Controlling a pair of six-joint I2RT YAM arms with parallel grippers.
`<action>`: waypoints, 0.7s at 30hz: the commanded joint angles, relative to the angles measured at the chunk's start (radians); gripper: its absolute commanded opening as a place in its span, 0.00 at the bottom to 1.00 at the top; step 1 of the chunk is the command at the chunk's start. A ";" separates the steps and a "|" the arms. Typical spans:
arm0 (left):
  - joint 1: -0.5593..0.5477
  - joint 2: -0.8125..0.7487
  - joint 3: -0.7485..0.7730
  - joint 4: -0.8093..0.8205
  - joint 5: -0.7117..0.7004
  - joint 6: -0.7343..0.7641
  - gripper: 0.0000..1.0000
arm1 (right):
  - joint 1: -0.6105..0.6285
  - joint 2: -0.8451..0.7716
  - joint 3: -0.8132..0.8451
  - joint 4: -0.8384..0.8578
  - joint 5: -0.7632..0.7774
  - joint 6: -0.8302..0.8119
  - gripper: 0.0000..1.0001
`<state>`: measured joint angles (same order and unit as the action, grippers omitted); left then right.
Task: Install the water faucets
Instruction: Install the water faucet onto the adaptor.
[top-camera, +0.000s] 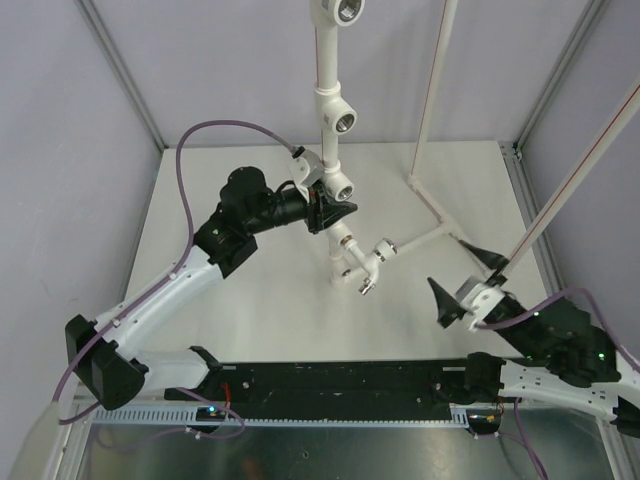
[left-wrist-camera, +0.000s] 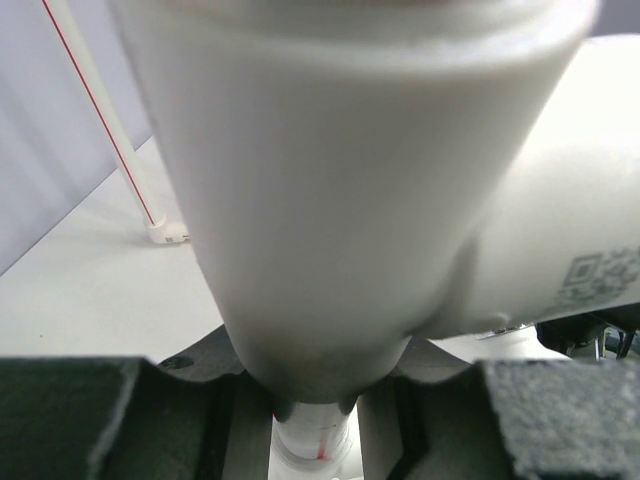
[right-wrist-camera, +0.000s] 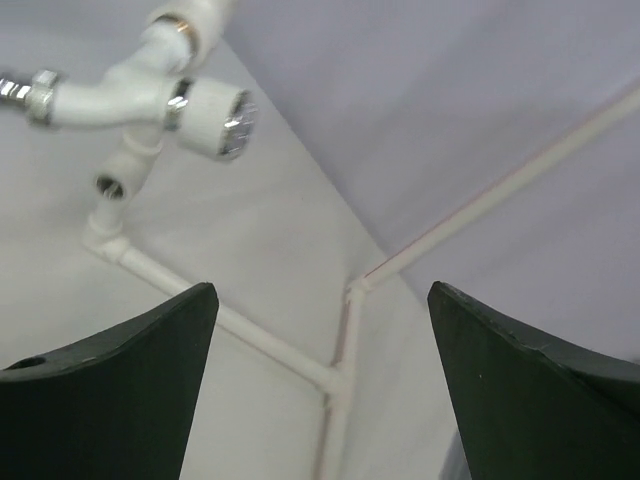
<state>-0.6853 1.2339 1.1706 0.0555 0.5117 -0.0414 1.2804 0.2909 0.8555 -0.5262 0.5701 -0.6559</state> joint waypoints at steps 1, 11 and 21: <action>0.031 -0.029 -0.006 -0.126 0.035 -0.044 0.00 | 0.015 -0.003 -0.104 0.081 -0.174 -0.451 0.94; 0.056 -0.043 -0.024 -0.132 0.074 -0.030 0.00 | 0.079 0.038 -0.199 0.285 -0.197 -0.832 0.98; 0.061 -0.042 -0.019 -0.132 0.096 -0.023 0.00 | 0.130 0.233 -0.161 0.310 -0.207 -0.910 0.99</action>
<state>-0.6426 1.2152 1.1702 0.0193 0.5884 -0.0219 1.3994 0.4816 0.6376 -0.2550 0.3752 -1.4284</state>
